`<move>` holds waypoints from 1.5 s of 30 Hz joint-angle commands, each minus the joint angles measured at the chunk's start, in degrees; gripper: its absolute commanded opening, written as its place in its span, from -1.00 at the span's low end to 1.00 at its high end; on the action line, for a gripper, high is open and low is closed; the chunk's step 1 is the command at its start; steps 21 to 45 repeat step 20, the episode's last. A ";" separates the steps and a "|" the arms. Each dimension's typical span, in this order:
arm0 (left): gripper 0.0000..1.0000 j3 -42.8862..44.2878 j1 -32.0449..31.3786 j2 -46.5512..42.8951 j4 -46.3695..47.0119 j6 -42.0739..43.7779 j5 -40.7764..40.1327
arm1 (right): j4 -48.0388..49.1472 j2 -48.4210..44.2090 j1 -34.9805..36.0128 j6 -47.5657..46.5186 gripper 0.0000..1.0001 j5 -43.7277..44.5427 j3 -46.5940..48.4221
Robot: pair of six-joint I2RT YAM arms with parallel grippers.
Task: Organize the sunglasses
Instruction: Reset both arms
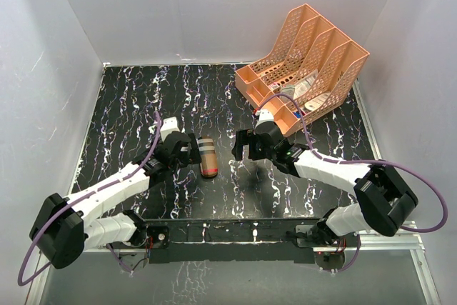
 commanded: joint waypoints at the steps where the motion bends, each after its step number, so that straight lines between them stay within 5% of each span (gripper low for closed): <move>1: 0.97 -0.43 -0.20 -1.73 1.23 1.47 -1.03 | 1.45 -1.27 0.27 -0.25 0.97 1.39 0.56; 45: 0.97 -0.02 -0.16 -2.72 0.93 1.69 -2.19 | 1.74 -0.36 0.36 -0.14 0.97 0.68 1.64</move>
